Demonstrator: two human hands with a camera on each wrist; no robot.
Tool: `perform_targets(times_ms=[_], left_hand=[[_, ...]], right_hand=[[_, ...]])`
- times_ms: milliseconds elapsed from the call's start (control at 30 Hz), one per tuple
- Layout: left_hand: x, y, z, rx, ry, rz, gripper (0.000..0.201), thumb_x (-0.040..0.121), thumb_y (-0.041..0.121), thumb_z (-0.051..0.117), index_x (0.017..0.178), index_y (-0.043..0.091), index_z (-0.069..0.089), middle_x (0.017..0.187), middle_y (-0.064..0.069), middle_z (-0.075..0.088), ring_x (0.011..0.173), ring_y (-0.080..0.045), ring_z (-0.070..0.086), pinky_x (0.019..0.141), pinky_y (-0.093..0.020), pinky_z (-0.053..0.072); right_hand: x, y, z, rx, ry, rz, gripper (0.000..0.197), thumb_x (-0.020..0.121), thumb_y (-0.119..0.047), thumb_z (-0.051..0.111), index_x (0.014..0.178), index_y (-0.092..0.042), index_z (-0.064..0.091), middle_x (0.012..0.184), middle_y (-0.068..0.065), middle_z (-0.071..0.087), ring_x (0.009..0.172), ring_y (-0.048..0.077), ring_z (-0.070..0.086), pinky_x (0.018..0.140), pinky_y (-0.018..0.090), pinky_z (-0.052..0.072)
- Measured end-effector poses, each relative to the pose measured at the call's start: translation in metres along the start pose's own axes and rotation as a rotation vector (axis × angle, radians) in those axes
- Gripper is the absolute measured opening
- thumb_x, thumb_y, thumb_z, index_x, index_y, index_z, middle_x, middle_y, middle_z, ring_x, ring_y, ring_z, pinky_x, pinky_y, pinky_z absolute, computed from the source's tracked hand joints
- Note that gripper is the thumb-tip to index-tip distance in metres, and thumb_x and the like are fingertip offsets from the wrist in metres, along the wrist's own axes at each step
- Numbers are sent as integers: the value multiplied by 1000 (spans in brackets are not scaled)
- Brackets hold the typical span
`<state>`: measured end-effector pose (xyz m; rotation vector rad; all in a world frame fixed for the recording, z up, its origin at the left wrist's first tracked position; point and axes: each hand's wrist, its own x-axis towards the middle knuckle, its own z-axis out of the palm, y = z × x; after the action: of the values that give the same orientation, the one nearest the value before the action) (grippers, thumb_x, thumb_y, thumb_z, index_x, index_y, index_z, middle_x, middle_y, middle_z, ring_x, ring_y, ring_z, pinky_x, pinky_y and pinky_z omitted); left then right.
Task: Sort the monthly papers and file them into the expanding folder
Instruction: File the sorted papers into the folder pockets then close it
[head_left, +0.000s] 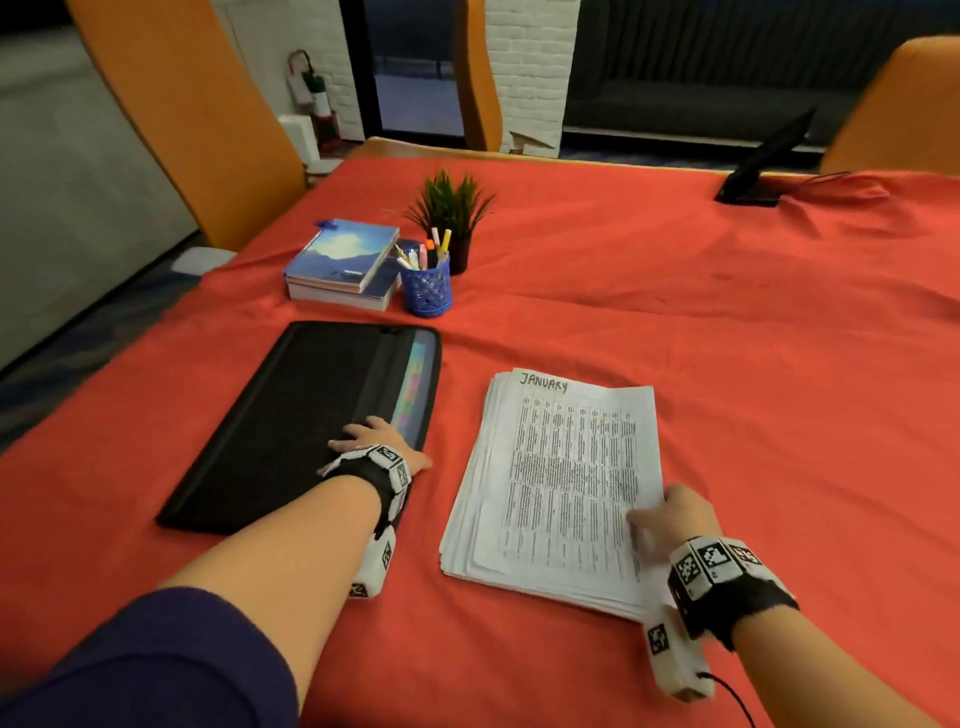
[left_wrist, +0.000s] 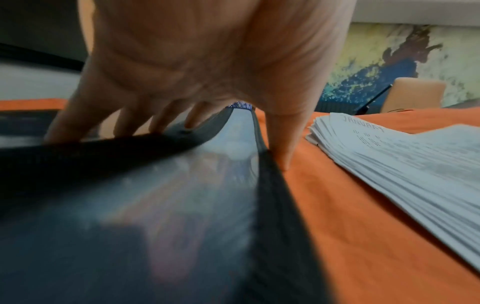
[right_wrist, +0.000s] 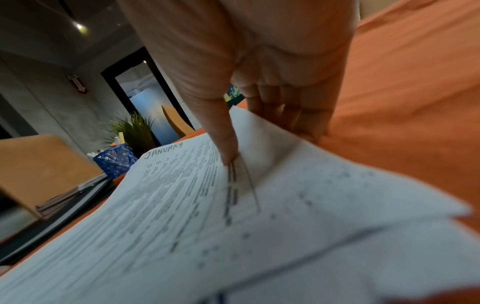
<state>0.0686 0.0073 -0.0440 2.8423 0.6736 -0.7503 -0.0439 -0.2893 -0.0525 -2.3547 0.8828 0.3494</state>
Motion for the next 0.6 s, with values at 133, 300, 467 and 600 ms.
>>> perform_targets(times_ms=[133,300,467,600], left_hand=[[13,-11,-11,-13,-12,149,91,73,61,58,138,3,34,134,-21,47,119,-38,50,95,-37,43],[15,-28,-37,-148,-52,242,57,93,39,38,136,3,36,134,-22,47,121,-38,47,94,-35,37],[28,-60,-63,-477,-150,367,27,87,14,42,107,4,57,112,-22,59,102,-36,58,84,-38,49],[27,-85,-70,-829,-194,381,24,89,5,39,82,16,59,61,-6,61,46,-12,59,42,-17,45]], right_hand=[[-1,-1,-8,-101,127,-3,8,78,-17,58,71,-12,58,79,9,64,68,25,55,62,26,42],[-8,-2,-12,-5,200,24,18,80,-6,48,75,-14,63,77,9,61,72,29,55,66,28,44],[-18,5,-18,60,312,60,19,76,-9,52,84,-13,69,74,12,65,71,31,58,64,27,44],[-32,9,-17,22,419,28,22,78,-12,57,93,-10,72,83,20,68,82,36,61,74,34,50]])
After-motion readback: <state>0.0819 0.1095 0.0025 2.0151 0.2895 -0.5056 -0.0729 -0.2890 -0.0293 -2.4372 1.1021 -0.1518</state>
